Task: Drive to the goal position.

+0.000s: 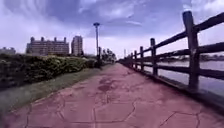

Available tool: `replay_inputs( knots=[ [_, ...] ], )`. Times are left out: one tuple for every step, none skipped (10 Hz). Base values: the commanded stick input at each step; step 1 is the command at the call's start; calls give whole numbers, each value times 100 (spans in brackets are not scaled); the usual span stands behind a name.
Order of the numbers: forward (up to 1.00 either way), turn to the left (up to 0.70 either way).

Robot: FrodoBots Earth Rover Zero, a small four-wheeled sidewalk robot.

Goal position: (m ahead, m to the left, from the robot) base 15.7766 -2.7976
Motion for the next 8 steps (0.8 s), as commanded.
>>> replay_inputs(
  knots=[
    [100, 0],
    [100, 0],
    [100, 0],
    [100, 0],
    [100, 0],
    [100, 0],
    [100, 0],
    [100, 0]
  ],
)
